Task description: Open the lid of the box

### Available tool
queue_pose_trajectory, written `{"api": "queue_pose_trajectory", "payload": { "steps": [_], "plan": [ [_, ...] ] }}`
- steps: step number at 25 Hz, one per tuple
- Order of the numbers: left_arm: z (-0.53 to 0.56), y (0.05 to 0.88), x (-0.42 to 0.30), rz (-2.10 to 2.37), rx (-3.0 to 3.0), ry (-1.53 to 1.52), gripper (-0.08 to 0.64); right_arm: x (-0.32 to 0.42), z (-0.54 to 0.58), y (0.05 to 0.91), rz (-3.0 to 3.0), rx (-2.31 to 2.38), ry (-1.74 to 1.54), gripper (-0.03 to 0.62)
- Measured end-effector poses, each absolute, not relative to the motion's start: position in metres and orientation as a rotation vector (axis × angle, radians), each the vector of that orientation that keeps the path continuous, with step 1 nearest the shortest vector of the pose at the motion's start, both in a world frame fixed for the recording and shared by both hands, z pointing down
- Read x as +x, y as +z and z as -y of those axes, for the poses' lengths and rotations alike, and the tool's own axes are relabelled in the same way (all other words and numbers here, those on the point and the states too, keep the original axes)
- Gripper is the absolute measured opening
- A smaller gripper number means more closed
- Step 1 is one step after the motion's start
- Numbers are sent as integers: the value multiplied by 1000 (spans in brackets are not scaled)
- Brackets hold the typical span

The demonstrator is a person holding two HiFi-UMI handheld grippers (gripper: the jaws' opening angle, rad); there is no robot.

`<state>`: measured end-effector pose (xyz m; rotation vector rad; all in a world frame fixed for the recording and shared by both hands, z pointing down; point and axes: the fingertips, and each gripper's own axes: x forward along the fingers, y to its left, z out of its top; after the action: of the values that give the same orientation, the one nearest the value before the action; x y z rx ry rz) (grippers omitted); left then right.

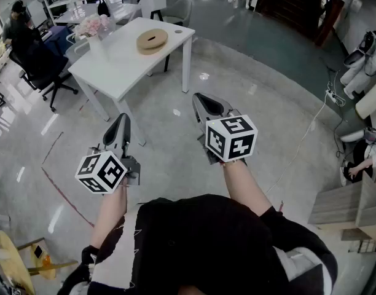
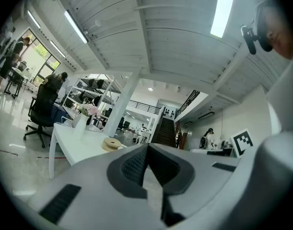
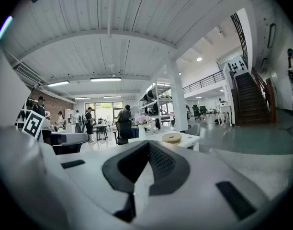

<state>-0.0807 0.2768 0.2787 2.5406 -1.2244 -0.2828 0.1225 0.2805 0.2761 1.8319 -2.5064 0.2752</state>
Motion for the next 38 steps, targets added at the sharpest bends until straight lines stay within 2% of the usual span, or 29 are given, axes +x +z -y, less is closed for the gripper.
{"api": "queue_pose_trajectory", "payload": {
  "steps": [18, 26, 38],
  "plan": [
    [-265, 305, -83, 1274, 2483, -242, 11, 138, -270, 309, 2499, 1834, 406, 3],
    [-214, 322, -79, 1259, 2454, -225, 11, 146, -230, 333, 2428, 1834, 450, 3],
    [-101, 308, -81, 1167, 2502, -192, 11, 119, -122, 331, 2414, 1830, 510, 3]
  ]
}}
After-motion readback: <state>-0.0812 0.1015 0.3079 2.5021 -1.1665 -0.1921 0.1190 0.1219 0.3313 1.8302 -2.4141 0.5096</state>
